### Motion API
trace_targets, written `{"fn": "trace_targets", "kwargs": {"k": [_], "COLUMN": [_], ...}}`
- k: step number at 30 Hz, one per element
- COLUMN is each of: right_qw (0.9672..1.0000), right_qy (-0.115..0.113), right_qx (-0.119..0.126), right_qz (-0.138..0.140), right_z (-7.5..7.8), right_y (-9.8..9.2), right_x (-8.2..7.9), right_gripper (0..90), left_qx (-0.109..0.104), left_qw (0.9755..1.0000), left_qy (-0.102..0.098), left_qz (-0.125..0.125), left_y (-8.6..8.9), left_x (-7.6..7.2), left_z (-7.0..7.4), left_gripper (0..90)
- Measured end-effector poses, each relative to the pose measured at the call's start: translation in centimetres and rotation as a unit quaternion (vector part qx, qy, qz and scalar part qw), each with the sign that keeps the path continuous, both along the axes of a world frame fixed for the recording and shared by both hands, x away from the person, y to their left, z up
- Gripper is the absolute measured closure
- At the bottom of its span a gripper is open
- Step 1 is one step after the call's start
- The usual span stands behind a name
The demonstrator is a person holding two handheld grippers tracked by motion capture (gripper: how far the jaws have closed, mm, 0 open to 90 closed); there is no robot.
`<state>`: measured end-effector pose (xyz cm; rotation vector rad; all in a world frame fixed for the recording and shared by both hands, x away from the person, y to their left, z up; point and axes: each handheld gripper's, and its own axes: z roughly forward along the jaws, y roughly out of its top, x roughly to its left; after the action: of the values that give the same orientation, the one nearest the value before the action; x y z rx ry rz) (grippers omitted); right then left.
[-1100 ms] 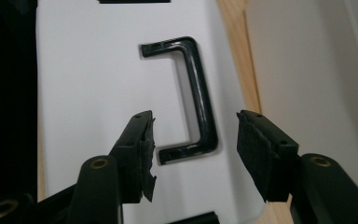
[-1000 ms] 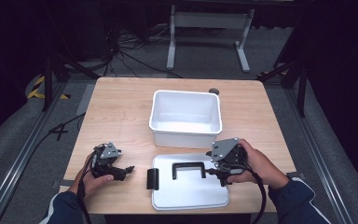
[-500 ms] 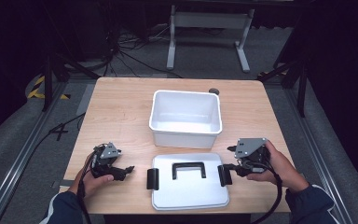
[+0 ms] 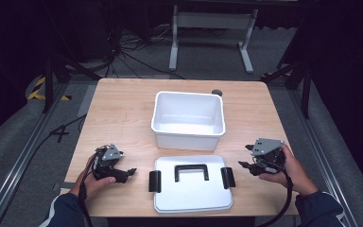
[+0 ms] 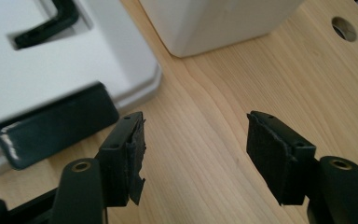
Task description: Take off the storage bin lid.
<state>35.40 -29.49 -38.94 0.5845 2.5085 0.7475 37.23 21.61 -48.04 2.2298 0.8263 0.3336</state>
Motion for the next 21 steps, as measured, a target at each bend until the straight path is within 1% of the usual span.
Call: {"fn": "trace_targets", "kwargs": {"k": [2,7,11,13,15,16,18,19,21], "right_qw": [0.9999,0.9990,0.9980,0.9969,0.9949,0.9942,0.9934,0.9922,0.9905], "right_qy": [0.004,0.005,0.003,0.010,0.014,0.017,0.019,0.024,0.028], "right_qx": [0.005,0.017,0.029,0.036,0.053,0.056,0.068,0.079,0.088], "right_qz": [-0.011,-0.040,-0.056,-0.068,-0.084,-0.090,-0.091,-0.093,-0.102], "right_z": [-0.4,-1.6,-2.5,-3.1,-3.6,-3.8,-4.2,-4.5,-5.0], "right_y": [-0.5,-2.0,-3.1,-3.8,-4.3,-4.6,-5.1,-5.4,-5.8], "right_x": [0.1,0.4,0.6,0.7,0.7,0.7,0.6,0.6,0.6], "right_gripper": [37.4,35.9,34.6,33.7,33.8,33.7,33.0,32.6,31.8], "left_qx": [-0.001,-0.003,-0.003,-0.003,-0.003,-0.003,-0.003,-0.003,-0.003], "left_qw": [1.0000,1.0000,1.0000,1.0000,1.0000,1.0000,1.0000,1.0000,1.0000], "left_qy": [0.000,0.002,0.002,0.002,0.002,0.002,0.002,0.002,0.003], "left_qz": [0.000,0.000,-0.001,0.000,0.000,0.000,0.000,0.000,-0.001], "left_y": [0.0,-0.1,-0.1,-0.1,-0.1,-0.1,-0.1,-0.1,-0.1], "left_x": [0.0,0.0,0.0,0.0,0.0,0.0,0.0,0.0,0.0], "left_z": [0.0,0.0,0.0,0.0,0.0,0.0,0.0,0.0,0.0], "left_gripper": [14.2,14.1,14.1,14.1,14.1,14.1,14.1,14.1,14.1]}}
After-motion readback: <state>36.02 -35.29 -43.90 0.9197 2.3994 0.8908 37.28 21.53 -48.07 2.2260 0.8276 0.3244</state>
